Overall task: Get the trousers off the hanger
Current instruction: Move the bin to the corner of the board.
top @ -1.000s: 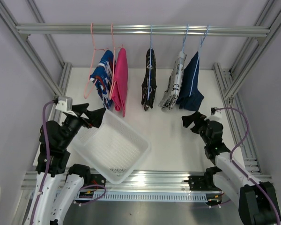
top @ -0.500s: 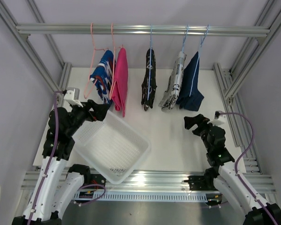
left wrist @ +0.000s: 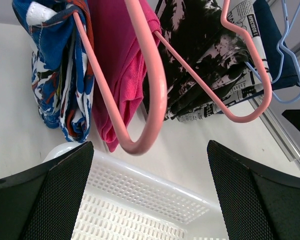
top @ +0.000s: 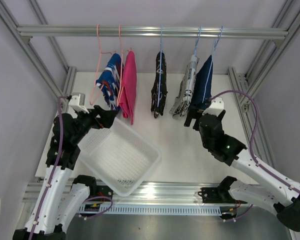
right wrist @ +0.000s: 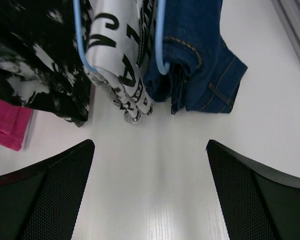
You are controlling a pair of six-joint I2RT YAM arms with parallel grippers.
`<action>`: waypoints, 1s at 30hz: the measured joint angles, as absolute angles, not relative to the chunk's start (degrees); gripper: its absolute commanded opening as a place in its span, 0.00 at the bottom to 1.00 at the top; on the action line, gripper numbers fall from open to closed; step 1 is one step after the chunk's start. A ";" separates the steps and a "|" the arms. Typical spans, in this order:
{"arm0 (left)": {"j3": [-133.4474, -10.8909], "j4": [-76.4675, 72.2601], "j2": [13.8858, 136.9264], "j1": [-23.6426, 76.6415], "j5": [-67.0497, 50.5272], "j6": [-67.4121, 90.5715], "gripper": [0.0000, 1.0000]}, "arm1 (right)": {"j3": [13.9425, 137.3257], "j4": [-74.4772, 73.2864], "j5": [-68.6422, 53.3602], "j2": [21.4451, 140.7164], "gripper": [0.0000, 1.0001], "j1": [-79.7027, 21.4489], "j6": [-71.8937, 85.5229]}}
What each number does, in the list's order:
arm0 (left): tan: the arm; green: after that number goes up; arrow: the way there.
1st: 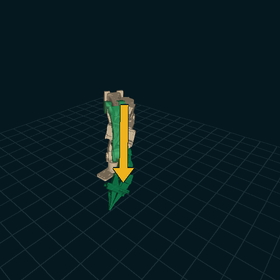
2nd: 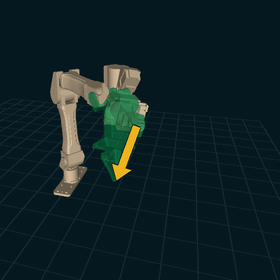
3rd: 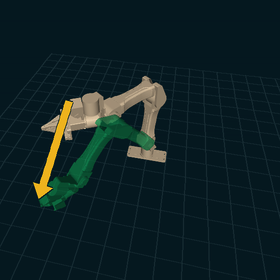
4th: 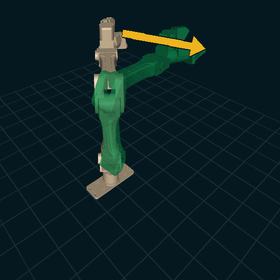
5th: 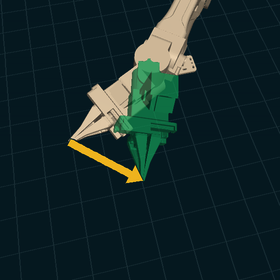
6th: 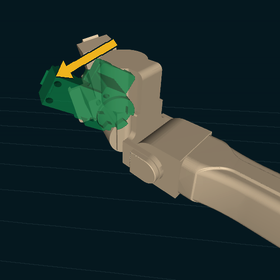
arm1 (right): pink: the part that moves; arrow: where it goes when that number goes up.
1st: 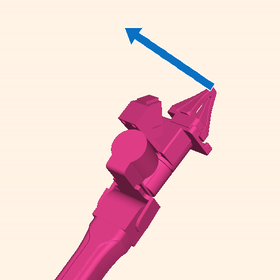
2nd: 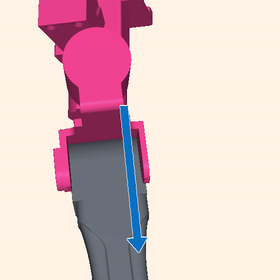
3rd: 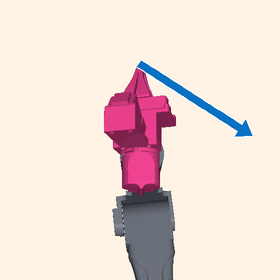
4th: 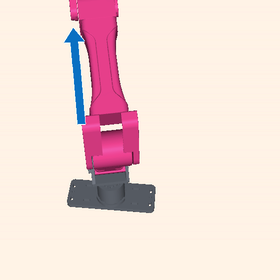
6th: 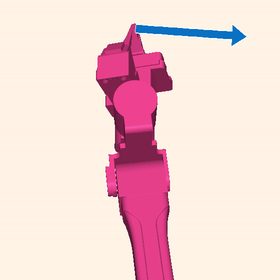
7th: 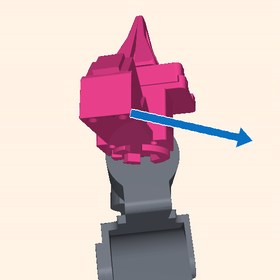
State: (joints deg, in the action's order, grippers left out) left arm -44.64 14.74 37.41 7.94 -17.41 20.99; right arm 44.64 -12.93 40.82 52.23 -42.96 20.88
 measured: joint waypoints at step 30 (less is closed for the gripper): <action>-44.64 16.93 34.85 7.86 -13.65 20.95 0.99 | 45.34 -15.90 27.73 74.11 0.99 -69.56 24.97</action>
State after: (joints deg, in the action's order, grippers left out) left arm -44.64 16.93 34.85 7.86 -13.65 20.95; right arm 45.34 -15.90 27.73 74.11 -69.56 24.97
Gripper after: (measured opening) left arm 0.994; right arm 0.993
